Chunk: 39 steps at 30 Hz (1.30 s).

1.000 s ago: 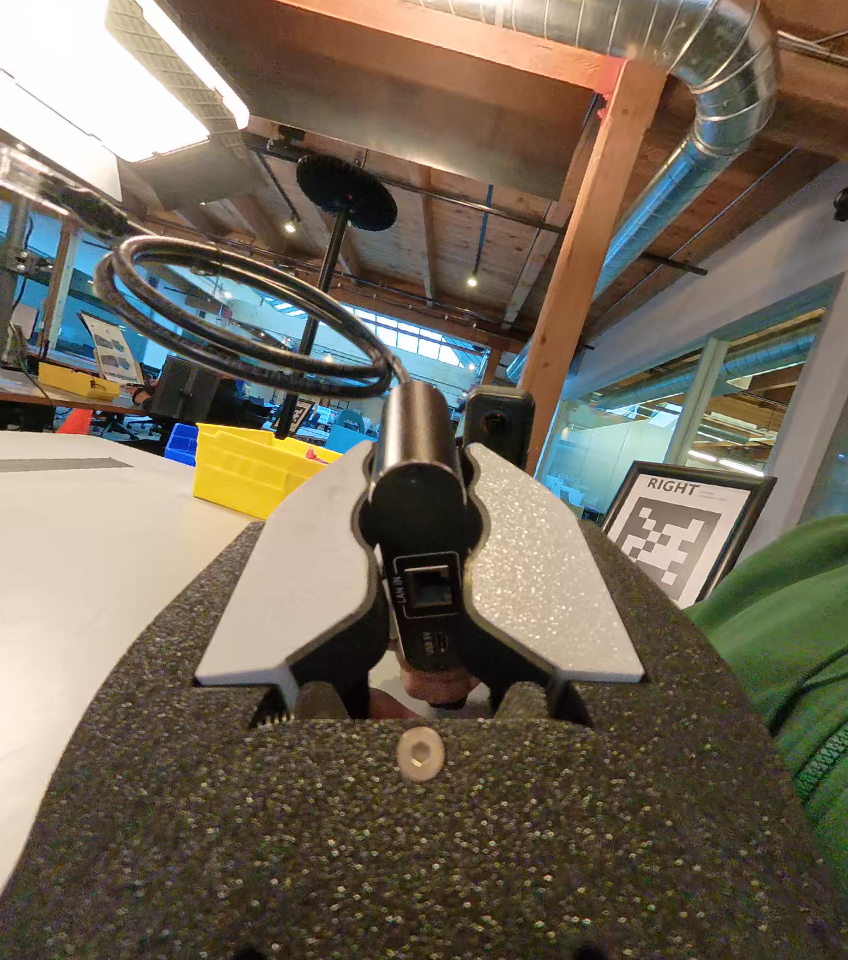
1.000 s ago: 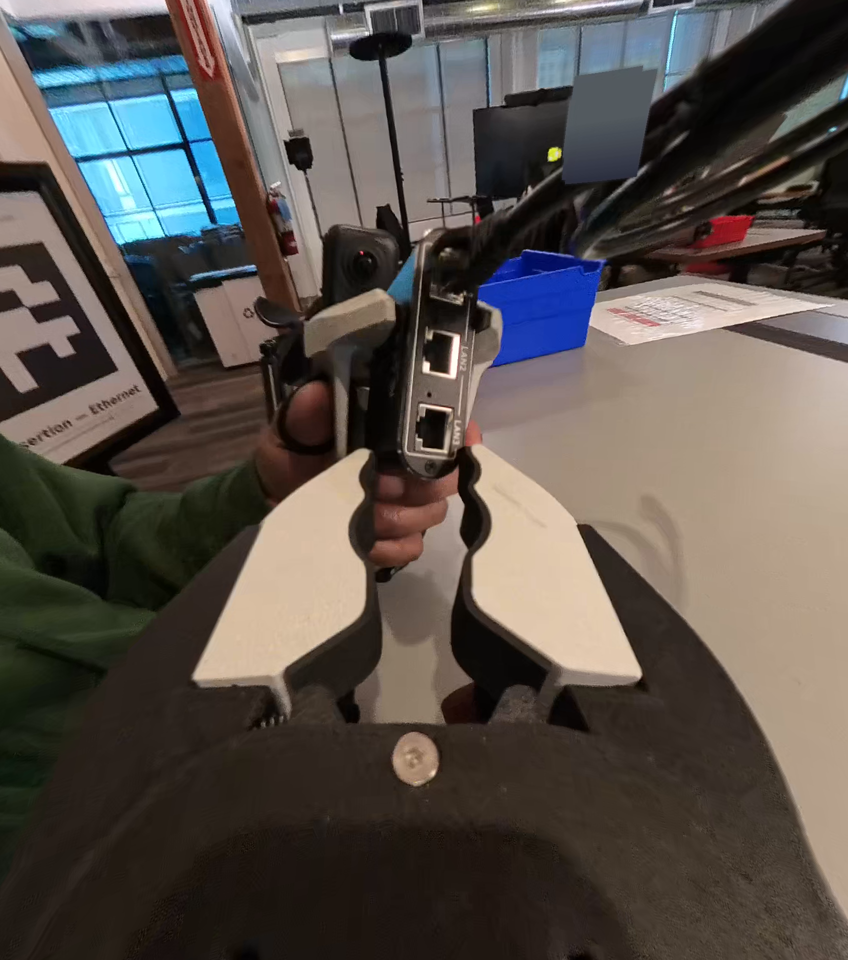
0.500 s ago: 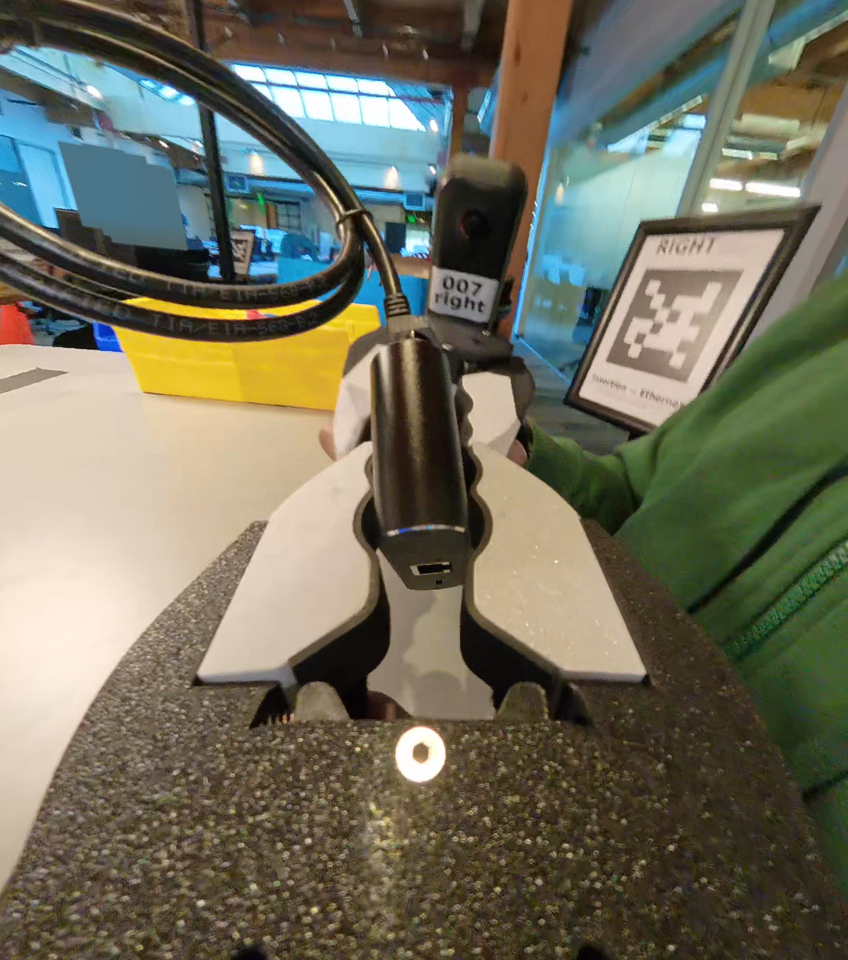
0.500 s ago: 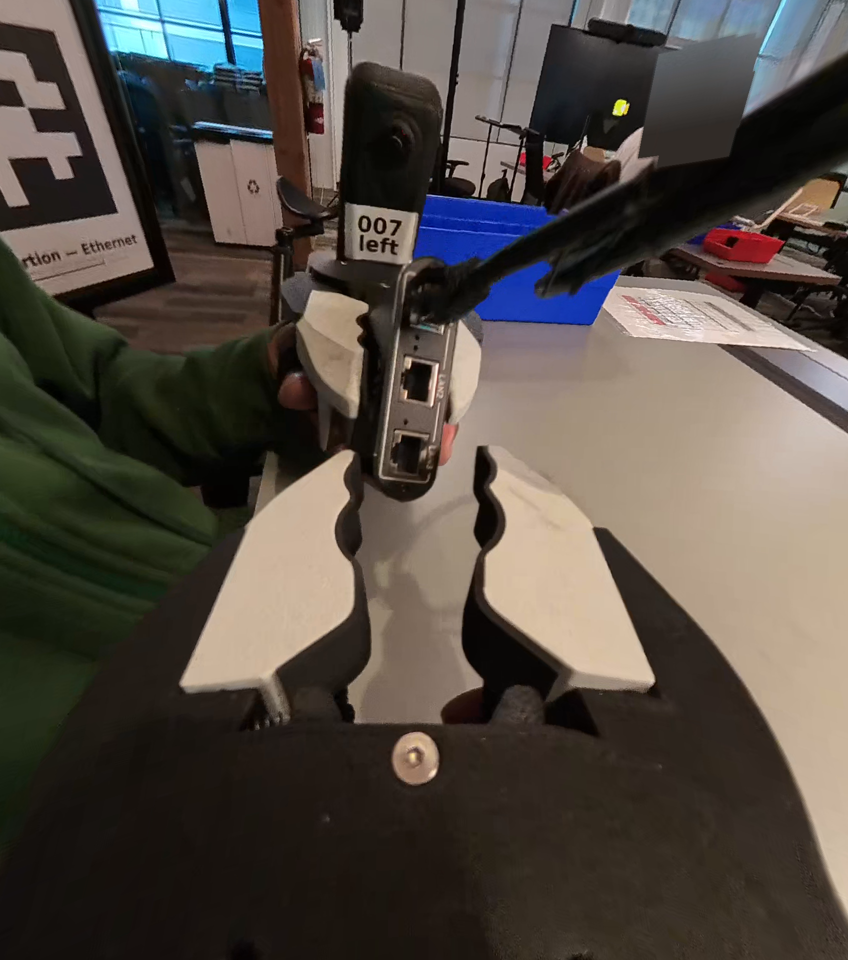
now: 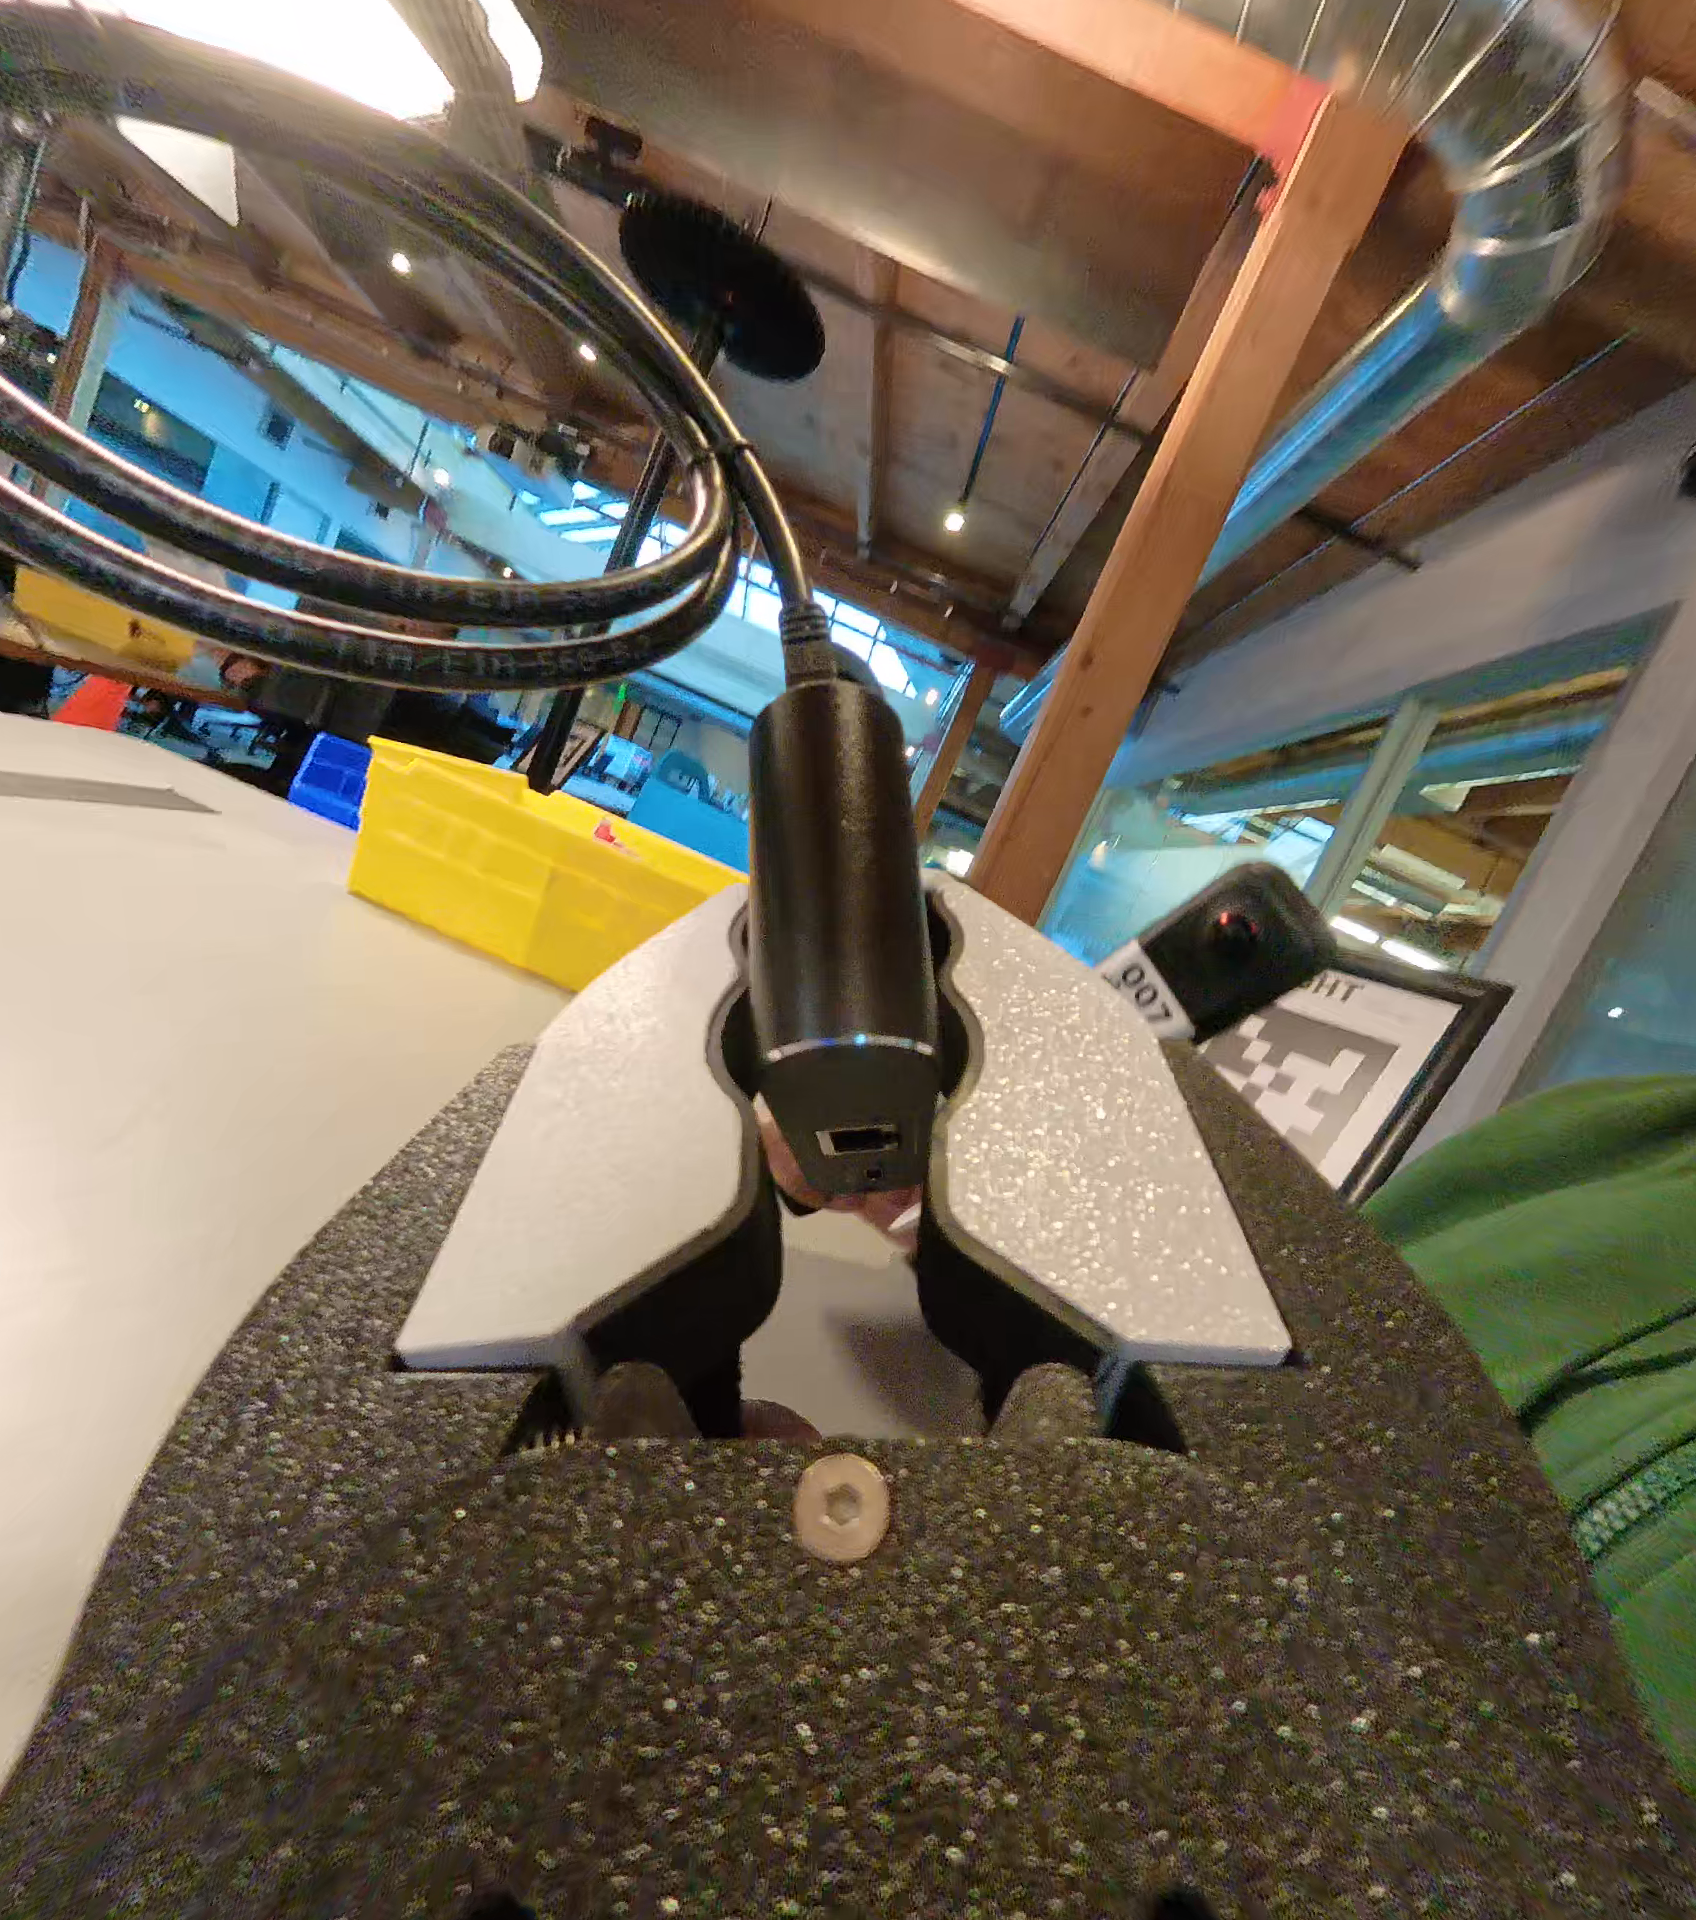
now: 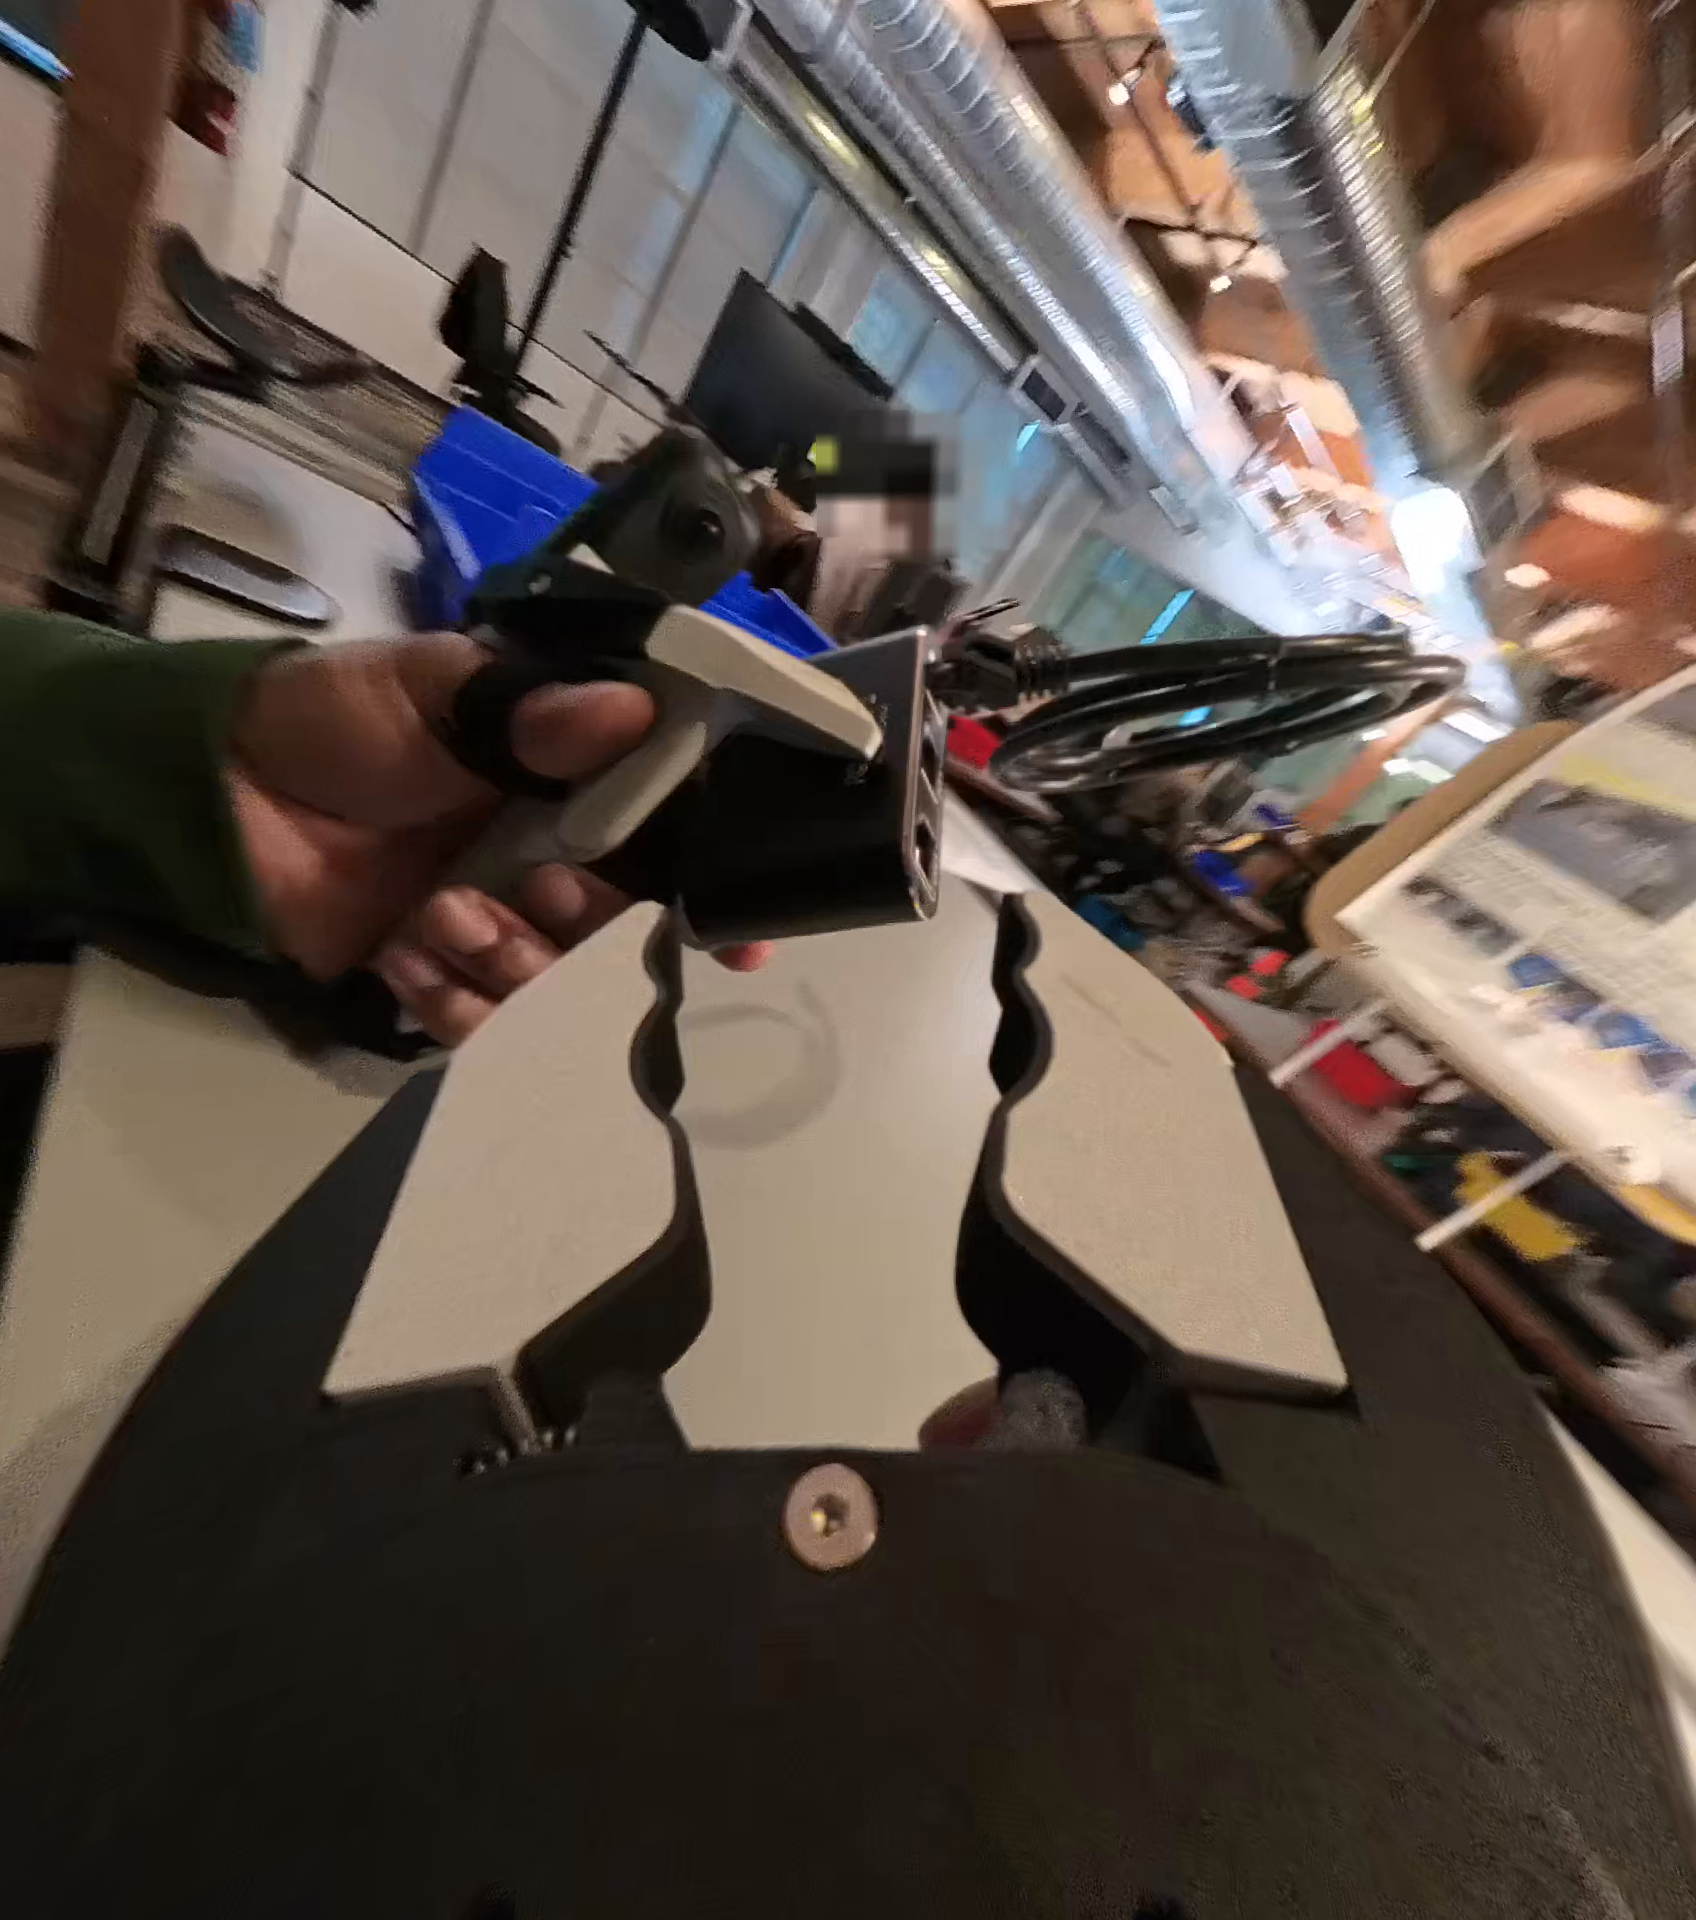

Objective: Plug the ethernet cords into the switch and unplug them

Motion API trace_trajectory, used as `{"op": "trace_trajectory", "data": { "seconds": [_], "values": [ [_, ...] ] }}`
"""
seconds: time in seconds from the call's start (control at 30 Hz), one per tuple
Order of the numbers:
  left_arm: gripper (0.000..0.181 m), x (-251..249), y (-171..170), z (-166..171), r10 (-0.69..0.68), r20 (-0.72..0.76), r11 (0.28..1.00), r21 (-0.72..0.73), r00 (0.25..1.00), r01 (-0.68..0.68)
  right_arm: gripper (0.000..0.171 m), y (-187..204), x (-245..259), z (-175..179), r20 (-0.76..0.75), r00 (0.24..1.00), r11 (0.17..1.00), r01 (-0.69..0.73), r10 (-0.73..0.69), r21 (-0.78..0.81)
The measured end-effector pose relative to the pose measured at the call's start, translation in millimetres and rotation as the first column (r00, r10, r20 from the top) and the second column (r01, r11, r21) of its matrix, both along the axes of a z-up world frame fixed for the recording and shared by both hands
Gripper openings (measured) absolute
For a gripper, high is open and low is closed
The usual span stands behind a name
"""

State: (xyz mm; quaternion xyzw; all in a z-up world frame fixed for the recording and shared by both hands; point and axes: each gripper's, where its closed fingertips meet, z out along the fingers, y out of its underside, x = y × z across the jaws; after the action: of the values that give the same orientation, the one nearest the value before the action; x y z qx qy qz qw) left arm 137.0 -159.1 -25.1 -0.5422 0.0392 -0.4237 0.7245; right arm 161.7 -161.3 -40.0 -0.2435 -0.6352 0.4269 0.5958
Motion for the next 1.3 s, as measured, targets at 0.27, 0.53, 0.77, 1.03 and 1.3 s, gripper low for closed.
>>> {"op": "trace_trajectory", "data": {
  "seconds": [0.27, 0.53, 0.77, 1.03, 1.3],
  "values": [
    [0.028, 26, 8, -5, -0.058, 0.059, 0.998, 0.007, 0.997, 0.058, 0.061, 5, -14, -17, -0.053, 0.981, 0.941, 0.193, -0.186, 0.277],
    [0.039, 60, -5, -19, -0.204, -0.26, 0.978, -0.092, 0.944, 0.186, 0.06, -8, 17, -24, -0.034, 0.999, 0.917, -0.022, 0.038, 0.399],
    [0.039, 72, -9, -37, -0.315, -0.31, 0.941, -0.225, 0.897, 0.253, 0.06, -24, 21, -37, -0.02, 0.995, 0.868, -0.08, 0.103, 0.49],
    [0.049, 77, -15, -50, -0.372, -0.34, 0.911, -0.311, 0.864, 0.271, 0.06, -27, 25, -37, -0.09, 0.991, 0.818, -0.032, 0.103, 0.574],
    [0.055, 88, -23, -54, -0.482, -0.322, 0.861, -0.347, 0.815, 0.372, 0.06, -42, 29, -37, -0.088, 0.979, 0.821, -0.105, 0.185, 0.562]
  ]
}}
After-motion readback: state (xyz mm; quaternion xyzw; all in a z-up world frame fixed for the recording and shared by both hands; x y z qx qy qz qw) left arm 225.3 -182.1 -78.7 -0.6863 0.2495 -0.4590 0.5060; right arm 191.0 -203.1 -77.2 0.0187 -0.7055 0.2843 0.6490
